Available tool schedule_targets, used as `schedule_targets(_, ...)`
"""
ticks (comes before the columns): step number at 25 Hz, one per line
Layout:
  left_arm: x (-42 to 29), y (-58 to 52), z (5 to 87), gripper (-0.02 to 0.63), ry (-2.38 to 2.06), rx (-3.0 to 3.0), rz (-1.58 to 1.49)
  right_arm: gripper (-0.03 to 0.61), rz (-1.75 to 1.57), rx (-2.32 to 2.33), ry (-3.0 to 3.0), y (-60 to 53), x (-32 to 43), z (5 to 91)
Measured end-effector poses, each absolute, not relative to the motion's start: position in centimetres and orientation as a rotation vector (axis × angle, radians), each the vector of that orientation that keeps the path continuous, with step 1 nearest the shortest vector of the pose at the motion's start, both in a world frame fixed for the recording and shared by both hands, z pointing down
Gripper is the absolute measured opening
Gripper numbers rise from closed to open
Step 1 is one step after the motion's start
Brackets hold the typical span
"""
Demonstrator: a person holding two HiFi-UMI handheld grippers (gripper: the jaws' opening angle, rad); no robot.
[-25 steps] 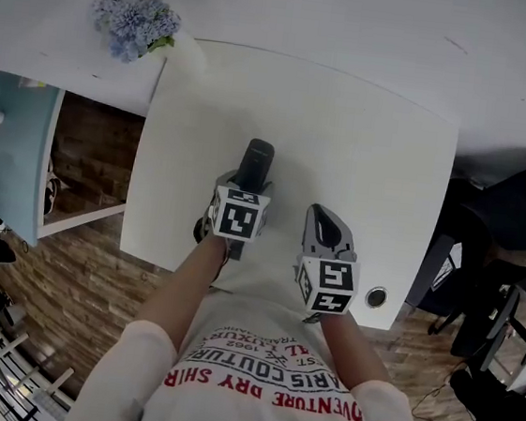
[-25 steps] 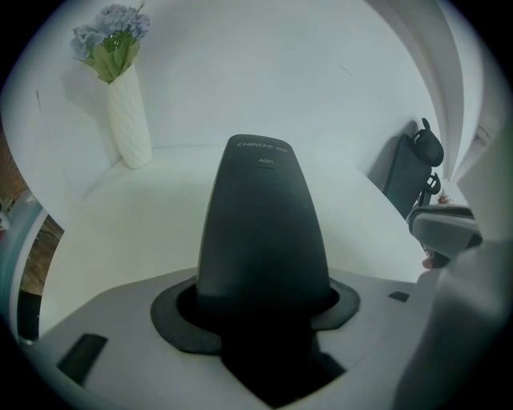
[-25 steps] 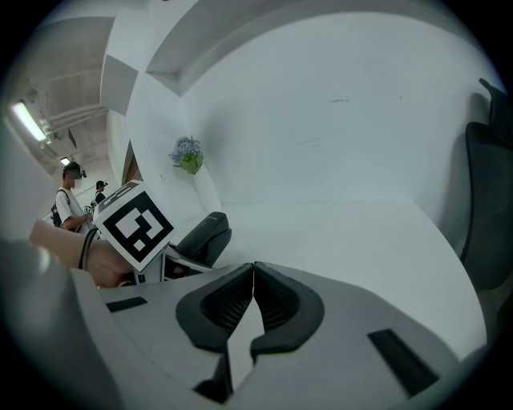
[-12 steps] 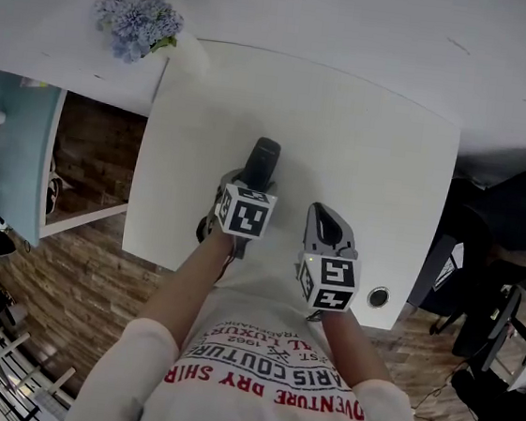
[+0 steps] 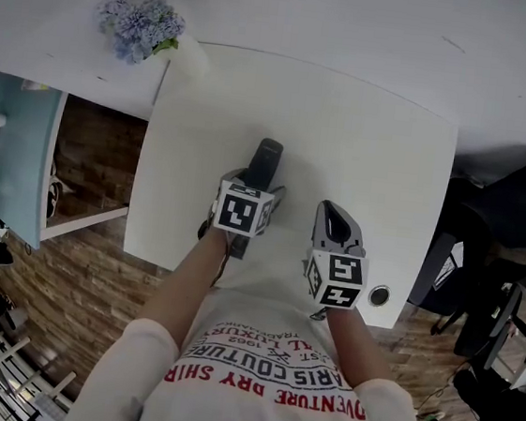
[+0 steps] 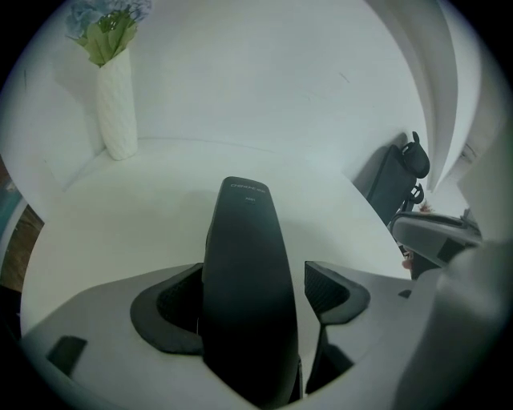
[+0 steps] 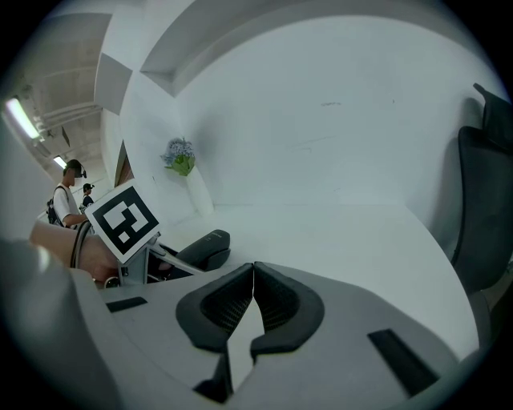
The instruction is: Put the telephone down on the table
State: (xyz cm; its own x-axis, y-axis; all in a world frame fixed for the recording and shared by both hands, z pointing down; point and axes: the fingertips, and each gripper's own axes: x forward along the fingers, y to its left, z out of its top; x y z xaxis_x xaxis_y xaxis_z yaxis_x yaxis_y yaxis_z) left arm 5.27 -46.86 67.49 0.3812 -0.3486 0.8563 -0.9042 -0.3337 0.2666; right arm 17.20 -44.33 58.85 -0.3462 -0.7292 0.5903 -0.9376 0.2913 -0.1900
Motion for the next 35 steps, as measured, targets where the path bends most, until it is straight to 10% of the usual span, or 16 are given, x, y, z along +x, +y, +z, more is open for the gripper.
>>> schedule_targets(13, 4.0, -47.6, 59.9, 0.366, -1.317, 2.105, 0.806, 0.025, 0.647, 1.54, -2.19, -43.1, 16.6, 56.5)
schedule_targets(15, 4.1, -47.0, 58.9, 0.182, -1.334, 2.136, 0.816, 0.025, 0.631, 1.551, -2.198, -42.8, 16.4, 55.8)
schedule_targets(20, 3.6, -46.0, 55.9, 0.025, -1.38, 2.186, 0.724, 0.026, 0.57, 1.588, -2.212, -41.8, 15.5, 53.8)
schedule_targets(35, 0.4, -41.0, 37.5, 0.025, -1.564, 2.722, -0.053, 0.025, 0.226, 1.784, -2.448, -38.4, 12.0, 43.1)
